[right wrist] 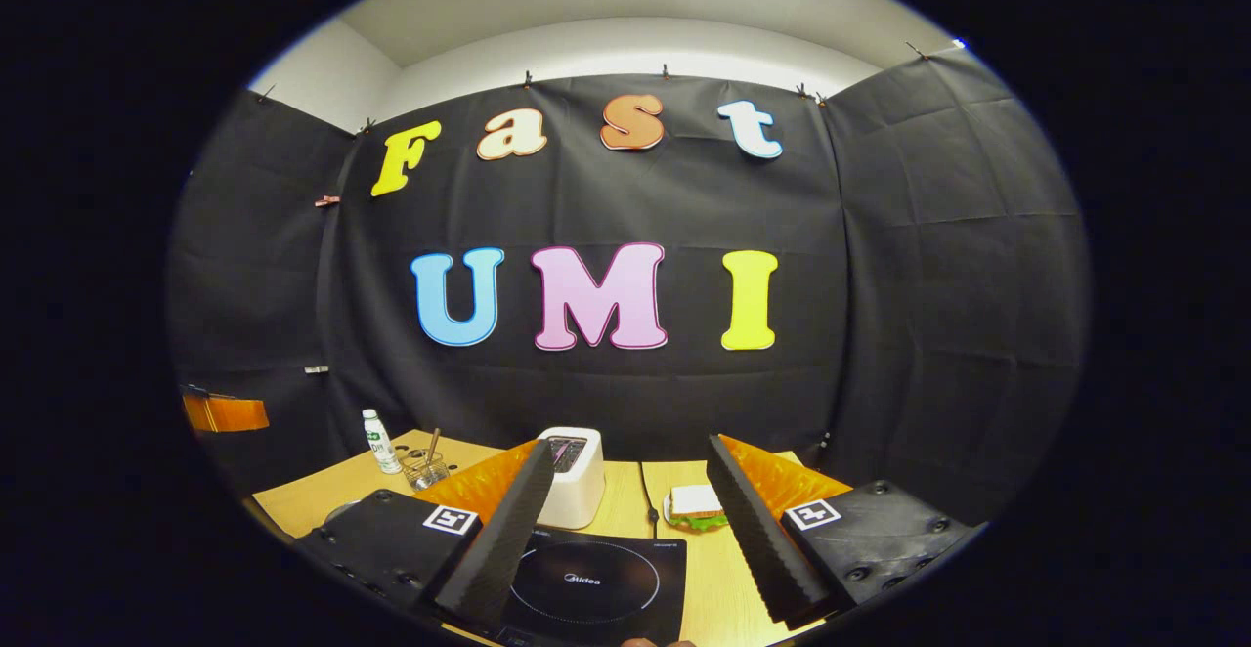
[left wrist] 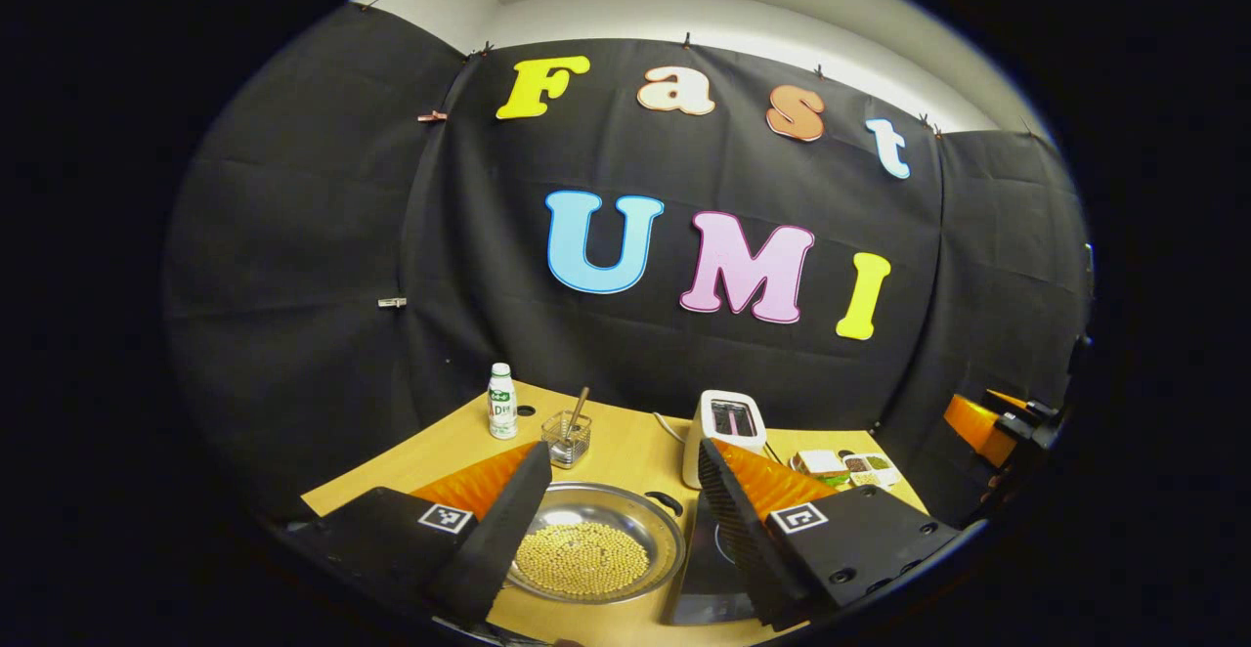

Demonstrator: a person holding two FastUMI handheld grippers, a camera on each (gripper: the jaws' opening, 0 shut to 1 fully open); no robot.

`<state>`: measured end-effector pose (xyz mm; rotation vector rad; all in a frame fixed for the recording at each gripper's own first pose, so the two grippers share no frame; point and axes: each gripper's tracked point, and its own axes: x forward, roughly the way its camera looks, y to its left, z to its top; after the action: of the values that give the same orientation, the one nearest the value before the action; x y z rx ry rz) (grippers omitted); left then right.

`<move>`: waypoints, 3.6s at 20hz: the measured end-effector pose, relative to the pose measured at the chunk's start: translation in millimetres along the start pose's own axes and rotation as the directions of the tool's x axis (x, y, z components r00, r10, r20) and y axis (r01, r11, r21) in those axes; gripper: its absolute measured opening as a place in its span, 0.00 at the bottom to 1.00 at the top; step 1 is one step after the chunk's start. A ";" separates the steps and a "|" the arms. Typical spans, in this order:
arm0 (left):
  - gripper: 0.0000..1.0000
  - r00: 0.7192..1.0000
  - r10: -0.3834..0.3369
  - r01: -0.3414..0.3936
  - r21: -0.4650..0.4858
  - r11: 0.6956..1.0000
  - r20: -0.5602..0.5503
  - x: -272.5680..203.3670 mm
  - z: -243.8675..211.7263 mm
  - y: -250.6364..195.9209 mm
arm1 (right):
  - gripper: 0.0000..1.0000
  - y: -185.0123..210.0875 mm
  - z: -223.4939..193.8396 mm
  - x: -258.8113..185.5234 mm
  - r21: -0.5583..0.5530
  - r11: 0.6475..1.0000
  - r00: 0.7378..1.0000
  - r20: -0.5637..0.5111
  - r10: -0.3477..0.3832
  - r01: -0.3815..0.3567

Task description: First push the handle of the pot to place it horizontally, then grasp the pot with both hands and set it on the induction cooktop.

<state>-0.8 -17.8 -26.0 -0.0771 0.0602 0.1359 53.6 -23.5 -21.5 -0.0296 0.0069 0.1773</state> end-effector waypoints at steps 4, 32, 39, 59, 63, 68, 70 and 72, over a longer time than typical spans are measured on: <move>0.89 0.998 -0.041 0.041 0.018 0.999 -0.038 7.3 -3.7 12.4 | 0.98 7.9 4.6 -2.5 -0.008 1.000 0.999 0.014 -0.029 0.029; 0.05 0.707 -0.333 0.416 -0.013 0.909 -0.623 -1.0 -252.2 76.9 | 0.98 71.7 -32.6 -50.6 -0.061 0.975 0.976 -0.035 -0.214 0.212; 0.05 0.628 -0.300 0.436 0.005 0.900 -0.718 1.1 -287.8 97.4 | 0.98 69.4 -46.3 -49.1 -0.060 0.966 0.963 -0.076 -0.257 0.253; 0.05 0.626 -0.157 0.318 0.067 0.946 -0.764 51.1 -305.4 156.9 | 0.98 69.0 -58.1 -38.4 -0.094 0.962 0.957 -0.115 -0.267 0.257; 0.05 0.636 -0.114 0.283 0.094 0.954 -0.764 66.5 -305.2 177.6 | 0.98 64.1 -58.7 -36.9 -0.095 0.958 0.953 -0.118 -0.280 0.270; 0.05 0.657 -0.057 0.196 0.097 0.976 -0.751 88.5 -301.6 205.8 | 0.98 63.7 -48.6 -33.1 -0.099 0.956 0.954 -0.087 -0.286 0.277; 0.05 0.658 -0.051 0.158 0.071 0.985 -0.751 96.6 -301.6 213.0 | 0.98 65.7 -49.2 -31.3 -0.100 0.957 0.955 -0.093 -0.281 0.272; 0.05 0.663 -0.043 0.129 0.058 0.990 -0.747 105.4 -300.1 220.1 | 0.98 68.0 -49.8 -31.2 -0.095 0.958 0.955 -0.099 -0.279 0.270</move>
<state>56.8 189.4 -347.5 -0.0236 0.9006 -0.0048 10.7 36.3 -72.9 -0.1202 0.1064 -0.1037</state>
